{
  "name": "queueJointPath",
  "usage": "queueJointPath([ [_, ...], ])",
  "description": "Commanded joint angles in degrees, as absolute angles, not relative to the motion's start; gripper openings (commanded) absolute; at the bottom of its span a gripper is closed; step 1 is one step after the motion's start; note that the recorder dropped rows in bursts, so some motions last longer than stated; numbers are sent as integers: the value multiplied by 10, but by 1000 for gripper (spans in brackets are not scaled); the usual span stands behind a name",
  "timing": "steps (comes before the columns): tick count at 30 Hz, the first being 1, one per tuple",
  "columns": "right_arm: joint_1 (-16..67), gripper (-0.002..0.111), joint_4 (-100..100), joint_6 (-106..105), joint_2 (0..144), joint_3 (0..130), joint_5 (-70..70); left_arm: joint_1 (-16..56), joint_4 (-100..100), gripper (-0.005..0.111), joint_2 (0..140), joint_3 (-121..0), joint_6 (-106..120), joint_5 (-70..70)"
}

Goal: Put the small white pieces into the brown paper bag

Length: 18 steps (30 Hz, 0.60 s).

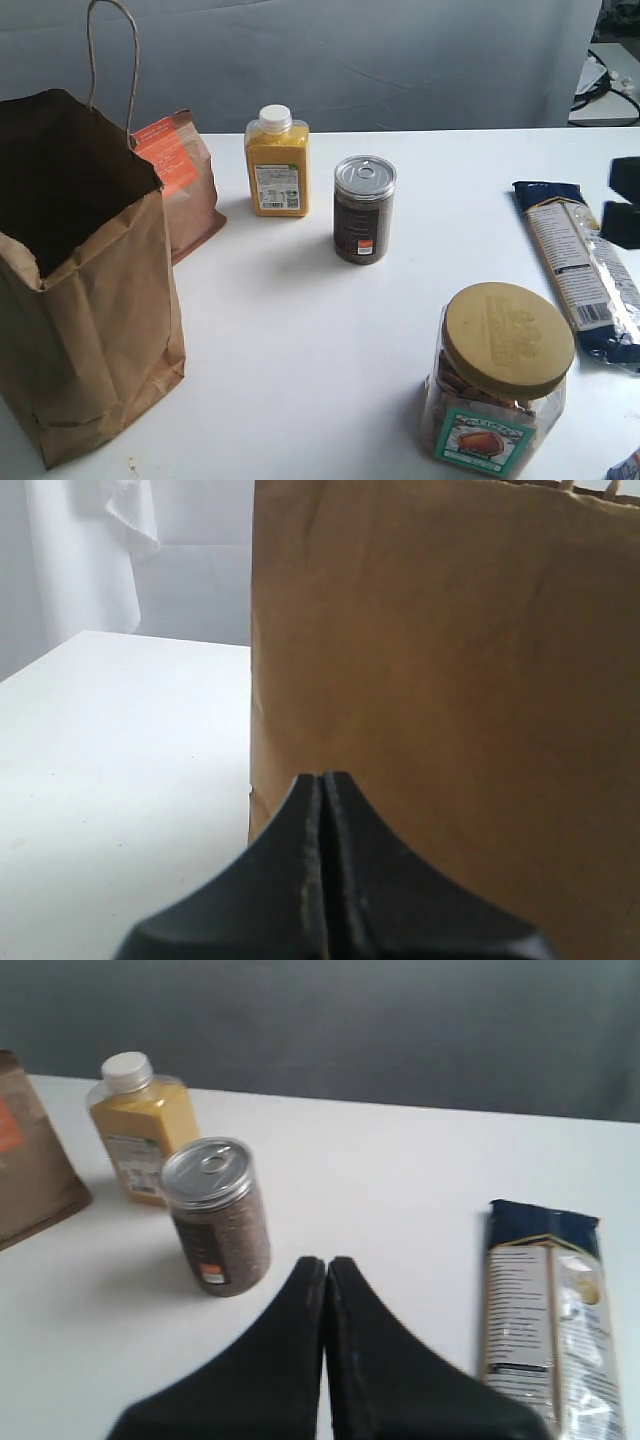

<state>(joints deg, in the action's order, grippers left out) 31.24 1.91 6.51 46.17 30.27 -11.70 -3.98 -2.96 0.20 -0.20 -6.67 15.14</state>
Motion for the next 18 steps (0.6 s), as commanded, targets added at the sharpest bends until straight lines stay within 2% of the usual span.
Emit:
queueJointPath([
  [1,254,0,-13,17,387,232,-67,-37,-25,0,0,0,-69,150],
  [6,193,0,-52,-21,271,120,13,-37,-25,0,0,0,-69,150],
  [9,185,0,-83,-82,219,73,17,-37,-25,0,0,0,-69,150],
  [18,185,0,-101,-88,43,0,0,-37,-25,0,0,0,-69,150],
])
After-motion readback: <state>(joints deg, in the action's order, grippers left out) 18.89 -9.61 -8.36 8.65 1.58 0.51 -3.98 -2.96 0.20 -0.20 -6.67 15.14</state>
